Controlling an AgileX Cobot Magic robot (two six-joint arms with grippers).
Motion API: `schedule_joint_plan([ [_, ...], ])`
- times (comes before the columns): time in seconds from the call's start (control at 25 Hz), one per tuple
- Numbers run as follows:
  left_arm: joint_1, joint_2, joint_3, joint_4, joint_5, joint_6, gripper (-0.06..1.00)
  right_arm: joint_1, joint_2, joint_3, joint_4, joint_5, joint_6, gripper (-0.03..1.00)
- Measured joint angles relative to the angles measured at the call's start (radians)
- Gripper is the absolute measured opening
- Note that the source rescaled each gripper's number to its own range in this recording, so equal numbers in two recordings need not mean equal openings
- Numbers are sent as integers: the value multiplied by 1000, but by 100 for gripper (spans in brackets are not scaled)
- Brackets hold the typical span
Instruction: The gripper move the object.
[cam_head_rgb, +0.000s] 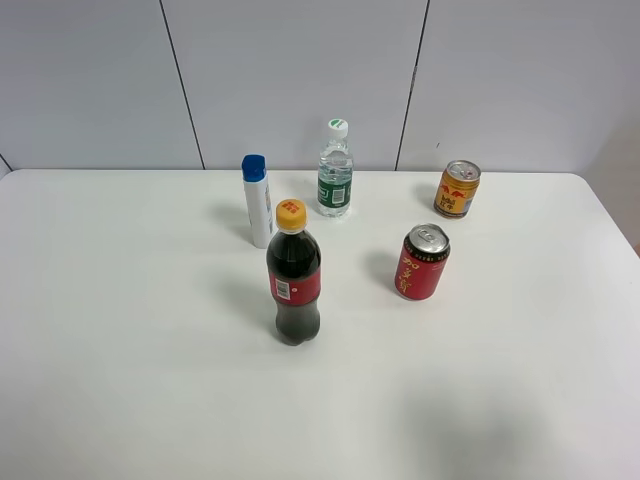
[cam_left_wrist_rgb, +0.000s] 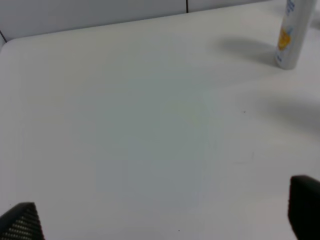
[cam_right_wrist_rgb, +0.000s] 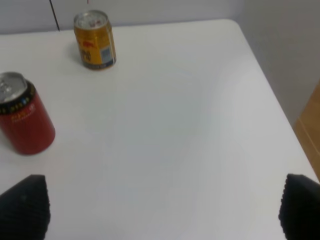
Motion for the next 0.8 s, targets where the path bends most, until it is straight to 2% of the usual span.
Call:
schedule_joint_plan([
  [0.8,0,0,0,0,0,0,100,0,0,26,3,22,0,81],
])
